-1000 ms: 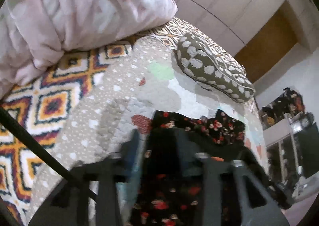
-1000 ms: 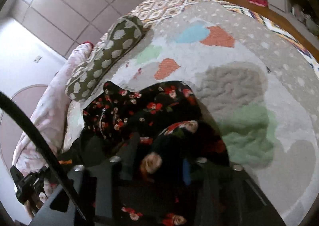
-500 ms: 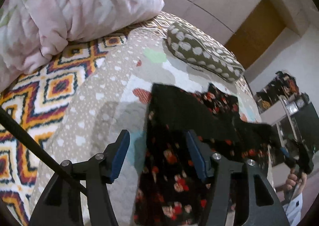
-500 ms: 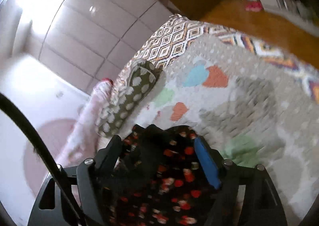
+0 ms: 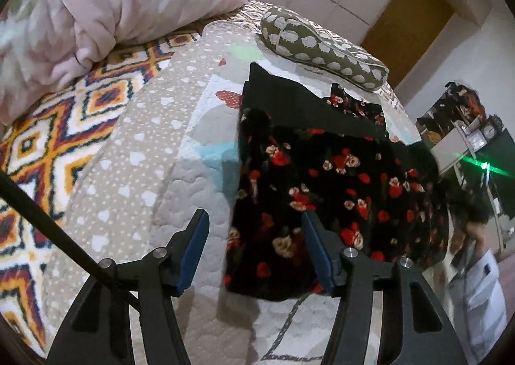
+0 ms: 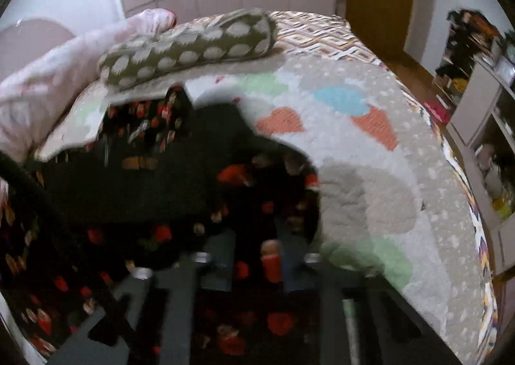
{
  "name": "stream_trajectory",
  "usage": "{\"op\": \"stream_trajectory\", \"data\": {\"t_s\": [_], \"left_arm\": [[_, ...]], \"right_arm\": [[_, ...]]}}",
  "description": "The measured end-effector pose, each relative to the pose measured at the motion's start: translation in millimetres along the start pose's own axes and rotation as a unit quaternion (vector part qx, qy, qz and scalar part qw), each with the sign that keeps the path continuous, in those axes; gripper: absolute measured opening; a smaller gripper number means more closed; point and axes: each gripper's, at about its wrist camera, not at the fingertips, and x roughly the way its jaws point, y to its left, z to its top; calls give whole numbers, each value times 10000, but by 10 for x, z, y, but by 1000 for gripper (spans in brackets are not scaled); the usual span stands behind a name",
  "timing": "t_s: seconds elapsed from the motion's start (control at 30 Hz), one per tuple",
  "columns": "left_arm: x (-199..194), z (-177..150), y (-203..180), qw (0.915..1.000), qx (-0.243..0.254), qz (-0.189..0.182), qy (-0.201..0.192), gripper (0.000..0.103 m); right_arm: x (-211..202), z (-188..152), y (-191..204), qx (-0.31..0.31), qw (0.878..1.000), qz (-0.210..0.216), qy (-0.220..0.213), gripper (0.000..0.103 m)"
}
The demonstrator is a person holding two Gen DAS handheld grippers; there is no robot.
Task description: Fold large clothes
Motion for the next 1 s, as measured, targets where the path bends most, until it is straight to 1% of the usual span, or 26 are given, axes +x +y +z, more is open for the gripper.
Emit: {"op": "stream_trajectory", "data": {"t_s": [0.03, 0.07, 0.1, 0.13, 0.17, 0.2, 0.23, 0.27, 0.3, 0.33, 0.4, 0.43, 0.5, 0.6, 0.67, 0.73, 0.77, 0.8, 0.83, 0.87, 0.93, 0.97, 1.0], "left_arm": [[-31, -7, 0, 10000, 59, 25, -36, 58], [-63, -23, -1, 9999, 119, 45, -71, 59], [-89, -38, 4, 9998, 148, 53, -88, 58], [-116, -57, 13, 9998, 165, 61, -108, 58], [-141, -83, 28, 9998, 155, 65, -125, 59], [-164, -112, 46, 9998, 132, 59, -136, 59], [-180, -133, 57, 9998, 120, 55, -140, 59], [-201, -163, 73, 9998, 108, 55, -143, 59], [-223, -195, 90, 9998, 99, 65, -140, 59], [-244, -220, 99, 9998, 96, 80, -139, 59], [-294, -278, 135, 9998, 80, 106, -164, 59], [-331, -316, 163, 9997, 80, 108, -196, 59], [-382, -375, 216, 9996, 61, 147, -247, 61], [-452, -463, 316, 9992, -40, 227, -314, 62], [-493, -523, 392, 9991, -103, 257, -315, 62], [-540, -582, 466, 9989, -157, 281, -334, 62], [-569, -614, 509, 9988, -190, 288, -352, 62], [-595, -644, 553, 9986, -225, 296, -371, 62], [-621, -672, 592, 9984, -260, 303, -390, 63], [-641, -699, 630, 9982, -300, 315, -404, 63], [-666, -741, 693, 9980, -356, 310, -422, 64], [-677, -758, 722, 9979, -376, 302, -428, 64], [-685, -768, 743, 9978, -393, 296, -437, 64]], "right_arm": [[-28, 42, -142, 246, 9997, -58, -52, 10], [-36, 76, -312, 511, 9982, -304, -28, 10], [-22, 87, -454, 749, 9959, -512, 36, 9], [27, 70, -655, 1105, 9919, -606, 168, 9], [87, 25, -790, 1355, 9886, -566, 328, 9], [186, -56, -880, 1492, 9858, -506, 575, 11], [222, -88, -863, 1422, 9863, -514, 666, 13], [213, -121, -812, 1256, 9882, -609, 630, 16], [142, -127, -765, 1167, 9893, -718, 495, 29], [44, -118, -741, 1190, 9893, -761, 362, 39], [-187, -63, -730, 1323, 9886, -710, 73, 41], [-345, -19, -711, 1388, 9876, -721, -111, 44], [-620, 58, -604, 1350, 9872, -739, -422, 47], [-918, 209, -146, 896, 9928, -457, -647, 49], [-1027, 275, 293, 501, 9966, -60, -654, 51], [-1047, 284, 824, 69, 9976, 464, -518, 53], [-1032, 266, 1122, -162, 9963, 745, -405, 55], [-1006, 238, 1356, -347, 9943, 957, -308, 60], [-970, 201, 1656, -594, 9908, 1201, -183, 64], [-920, 157, 1947, -837, 9868, 1386, -64, 67], [-797, 43, 2544, -1307, 9774, 1654, 148, 70], [-717, -1, 2832, -1529, 9731, 1709, 227, 71], [-643, -27, 3037, -1689, 9703, 1712, 269, 72]]}}
